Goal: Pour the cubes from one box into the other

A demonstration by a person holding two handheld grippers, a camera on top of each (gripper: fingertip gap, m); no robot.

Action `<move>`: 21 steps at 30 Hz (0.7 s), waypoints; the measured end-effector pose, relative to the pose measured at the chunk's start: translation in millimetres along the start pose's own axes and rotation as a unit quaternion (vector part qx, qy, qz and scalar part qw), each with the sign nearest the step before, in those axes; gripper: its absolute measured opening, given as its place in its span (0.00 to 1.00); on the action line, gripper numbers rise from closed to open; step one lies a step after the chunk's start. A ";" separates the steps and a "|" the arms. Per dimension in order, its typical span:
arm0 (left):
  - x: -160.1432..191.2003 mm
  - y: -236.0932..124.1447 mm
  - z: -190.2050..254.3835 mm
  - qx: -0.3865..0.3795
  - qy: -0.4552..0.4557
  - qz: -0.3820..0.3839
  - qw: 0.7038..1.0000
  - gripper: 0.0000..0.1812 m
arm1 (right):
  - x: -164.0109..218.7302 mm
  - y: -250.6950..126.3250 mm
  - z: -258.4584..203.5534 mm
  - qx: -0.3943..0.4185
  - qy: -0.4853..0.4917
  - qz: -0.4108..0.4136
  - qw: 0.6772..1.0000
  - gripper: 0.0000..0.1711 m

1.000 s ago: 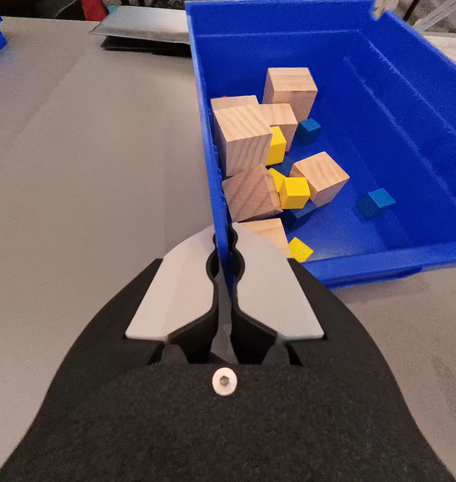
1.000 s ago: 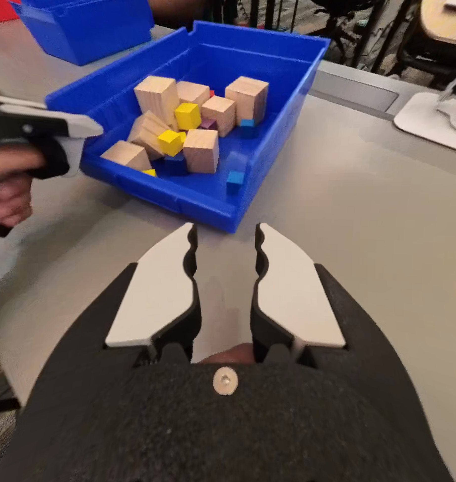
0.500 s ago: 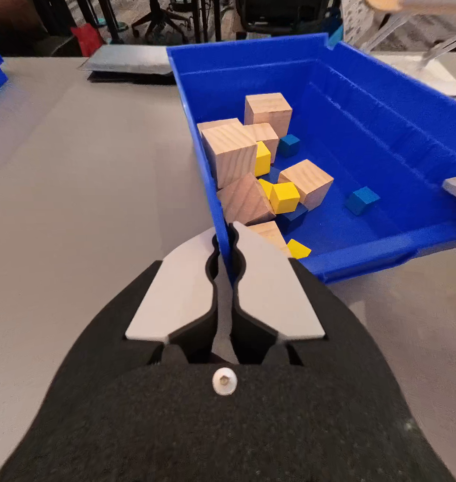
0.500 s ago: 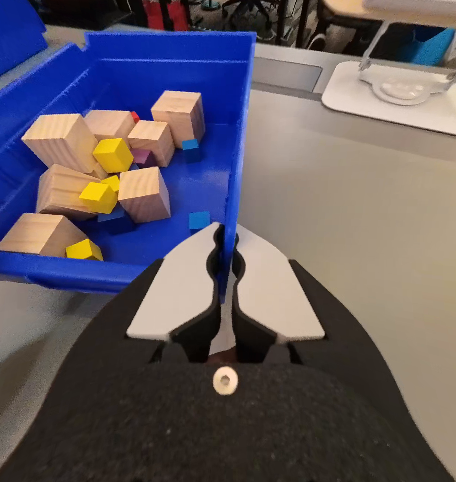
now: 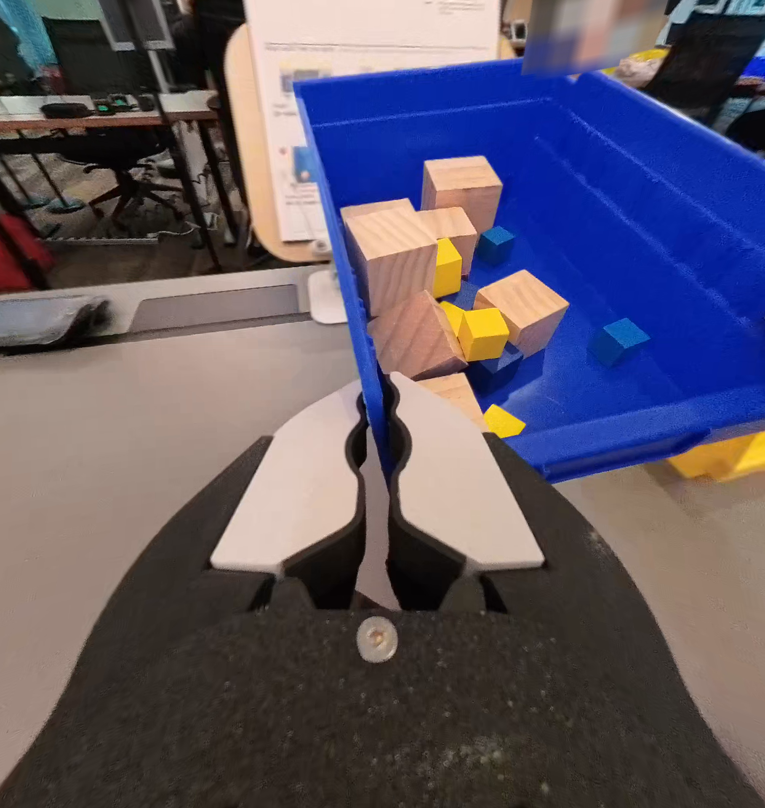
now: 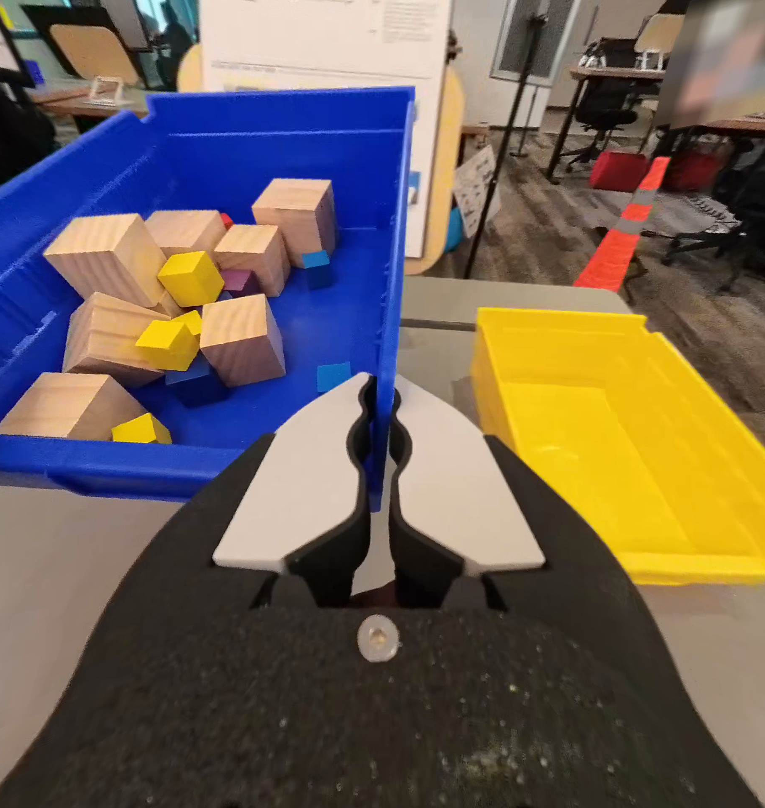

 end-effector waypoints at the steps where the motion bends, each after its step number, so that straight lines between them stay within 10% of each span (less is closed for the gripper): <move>1: -4.3 5.5 23.5 0.017 0.001 -0.003 1.000 0.02 | -1.7 -7.6 23.6 0.014 0.002 -0.004 1.000 0.01; 11: -15.7 52.0 220.7 0.130 0.068 -0.089 0.985 0.02 | 24.7 -54.6 212.4 0.102 0.049 -0.114 0.987 0.01; 21: -11.4 78.5 271.3 0.178 0.104 -0.256 0.944 0.03 | 18.1 -49.0 267.7 0.105 0.020 -0.298 0.949 0.02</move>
Point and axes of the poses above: each gripper's, where its closed fingertips meet, y out along the fingers, x out of its underside, z = x × y across the jaws, the point moved 1 cm from there along -y, back along the fingers, and after that the axes turned 5 degrees about -y, right-handed, at the moved point
